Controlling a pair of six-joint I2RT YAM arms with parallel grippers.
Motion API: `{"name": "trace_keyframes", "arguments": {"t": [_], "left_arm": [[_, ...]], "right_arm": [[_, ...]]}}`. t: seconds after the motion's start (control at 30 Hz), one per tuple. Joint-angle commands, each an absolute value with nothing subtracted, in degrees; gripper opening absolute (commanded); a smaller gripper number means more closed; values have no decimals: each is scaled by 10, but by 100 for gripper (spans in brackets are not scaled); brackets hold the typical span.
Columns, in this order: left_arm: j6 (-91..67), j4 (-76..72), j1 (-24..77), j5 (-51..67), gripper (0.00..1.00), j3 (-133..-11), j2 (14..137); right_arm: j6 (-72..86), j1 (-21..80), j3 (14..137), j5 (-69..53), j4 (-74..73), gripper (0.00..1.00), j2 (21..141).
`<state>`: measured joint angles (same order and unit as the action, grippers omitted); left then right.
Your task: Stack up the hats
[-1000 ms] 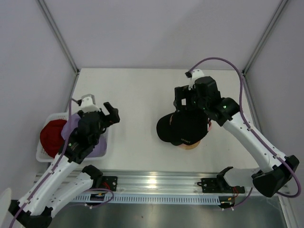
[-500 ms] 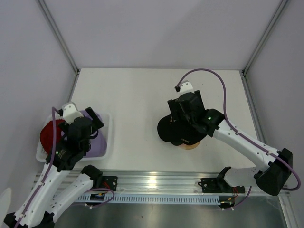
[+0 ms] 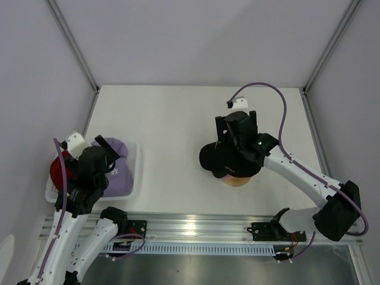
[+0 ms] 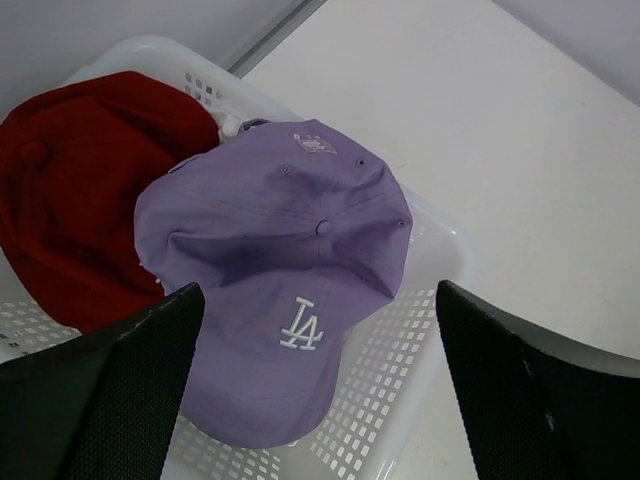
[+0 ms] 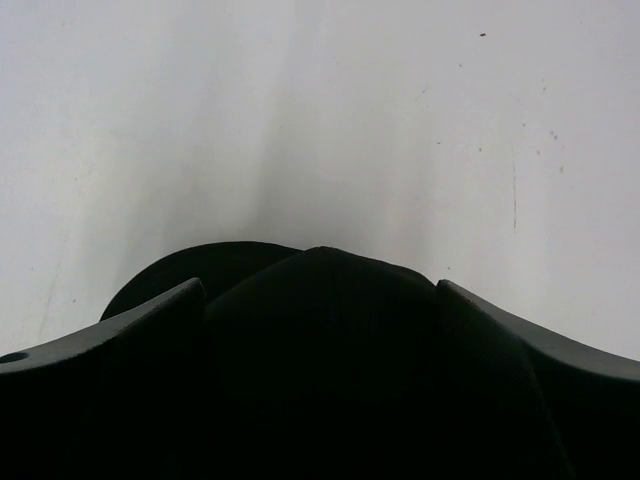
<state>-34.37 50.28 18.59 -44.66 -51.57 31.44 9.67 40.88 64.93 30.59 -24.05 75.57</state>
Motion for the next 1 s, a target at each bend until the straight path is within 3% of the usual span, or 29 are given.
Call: {"name": "trace_keyframes", "arguments": {"t": [0.0, 0.47, 0.77, 0.97], "left_arm": [[-330, 476, 151, -388, 100, -495, 330], [-333, 442, 81, -353, 99, -475, 355], [-402, 387, 56, -395, 100, -471, 503], [-485, 396, 56, -399, 100, -451, 571]], "right_arm": [[104, 381, 617, 326, -312, 100, 766], [55, 360, 587, 342, -308, 99, 667], [48, 359, 675, 186, -262, 99, 582], [38, 354, 680, 192, -259, 100, 538]]}}
